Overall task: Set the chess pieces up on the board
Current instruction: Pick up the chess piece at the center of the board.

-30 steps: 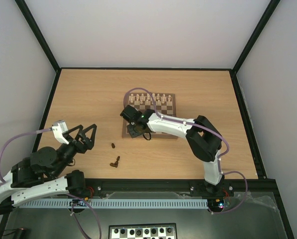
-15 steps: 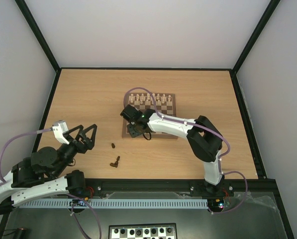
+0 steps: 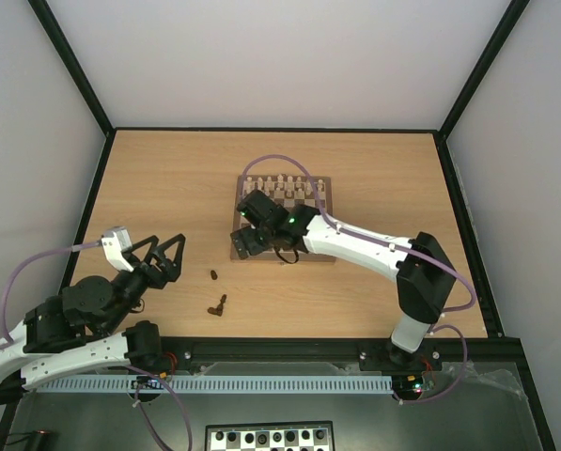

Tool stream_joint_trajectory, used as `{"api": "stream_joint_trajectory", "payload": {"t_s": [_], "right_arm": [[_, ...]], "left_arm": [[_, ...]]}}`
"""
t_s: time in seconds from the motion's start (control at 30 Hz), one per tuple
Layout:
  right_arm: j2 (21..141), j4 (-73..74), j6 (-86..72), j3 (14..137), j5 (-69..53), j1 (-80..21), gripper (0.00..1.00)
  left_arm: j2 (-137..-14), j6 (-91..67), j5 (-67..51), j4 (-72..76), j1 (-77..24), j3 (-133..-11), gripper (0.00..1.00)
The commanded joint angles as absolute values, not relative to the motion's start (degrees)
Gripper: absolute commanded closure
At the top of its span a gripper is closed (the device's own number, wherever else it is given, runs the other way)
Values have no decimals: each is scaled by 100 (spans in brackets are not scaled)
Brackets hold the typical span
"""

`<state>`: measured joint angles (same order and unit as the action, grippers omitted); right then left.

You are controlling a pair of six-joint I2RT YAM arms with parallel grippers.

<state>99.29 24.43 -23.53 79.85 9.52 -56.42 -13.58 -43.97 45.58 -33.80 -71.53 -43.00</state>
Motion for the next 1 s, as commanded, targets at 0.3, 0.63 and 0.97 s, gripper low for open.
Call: {"api": "stream_joint_trajectory", "payload": {"t_s": [0.3,0.63,0.97], "right_arm": [[10486,2400,-2247,8183,444,-6615,13],[10928,2434,-2391,8250,322,-7090,54],[11236,2325,-2915,8119,325,-7120,48]], "left_arm": [[-1345,-4445,4784,-3581,-7116,-4490,1],[-1253,-4448,4750,-3660,-7118,-4518,0],[-1231,-4438,4690,-3552,-7113,-4397,0]]}}
